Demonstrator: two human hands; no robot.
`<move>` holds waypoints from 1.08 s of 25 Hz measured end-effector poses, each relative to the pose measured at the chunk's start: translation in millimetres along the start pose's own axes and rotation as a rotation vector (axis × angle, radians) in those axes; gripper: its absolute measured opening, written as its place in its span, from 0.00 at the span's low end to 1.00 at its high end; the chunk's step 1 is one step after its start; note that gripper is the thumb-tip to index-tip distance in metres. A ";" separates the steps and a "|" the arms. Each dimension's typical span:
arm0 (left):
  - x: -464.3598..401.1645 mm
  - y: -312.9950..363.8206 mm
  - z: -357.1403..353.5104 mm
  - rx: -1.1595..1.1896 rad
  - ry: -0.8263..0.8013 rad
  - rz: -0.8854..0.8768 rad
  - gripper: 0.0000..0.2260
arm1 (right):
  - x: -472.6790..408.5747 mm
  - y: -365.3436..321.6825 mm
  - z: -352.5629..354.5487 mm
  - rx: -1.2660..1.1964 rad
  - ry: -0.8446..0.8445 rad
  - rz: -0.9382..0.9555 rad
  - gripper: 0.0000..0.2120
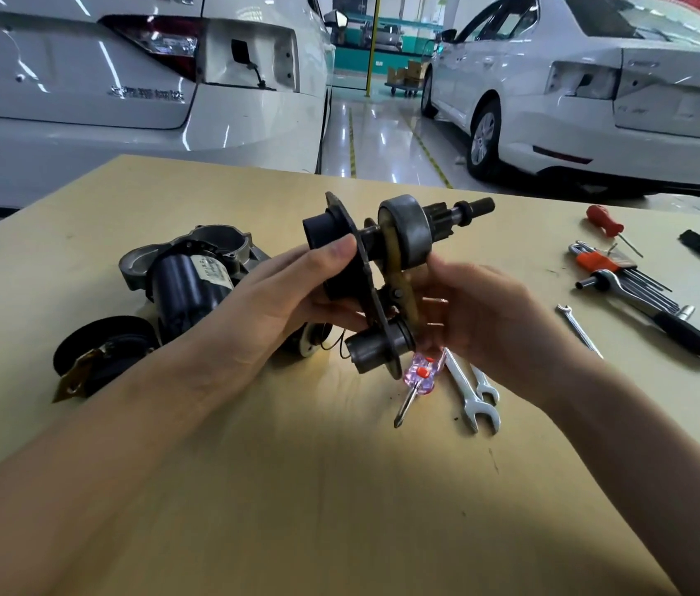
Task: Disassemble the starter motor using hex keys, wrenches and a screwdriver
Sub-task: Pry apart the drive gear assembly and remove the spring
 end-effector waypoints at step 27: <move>-2.4 -2.4 10.4 0.193 0.234 -0.037 0.14 | 21.9 -12.4 -33.1 0.843 0.442 1.084 0.03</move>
Point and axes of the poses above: each hand's wrist, its own x-axis away from the middle knuckle, its own z-axis out of the back of the hand, y = z × x, the point moved 3 cm from there along -x, towards the middle knuckle, and after that the axes turned 10 degrees about y, right-handed, at the moved point
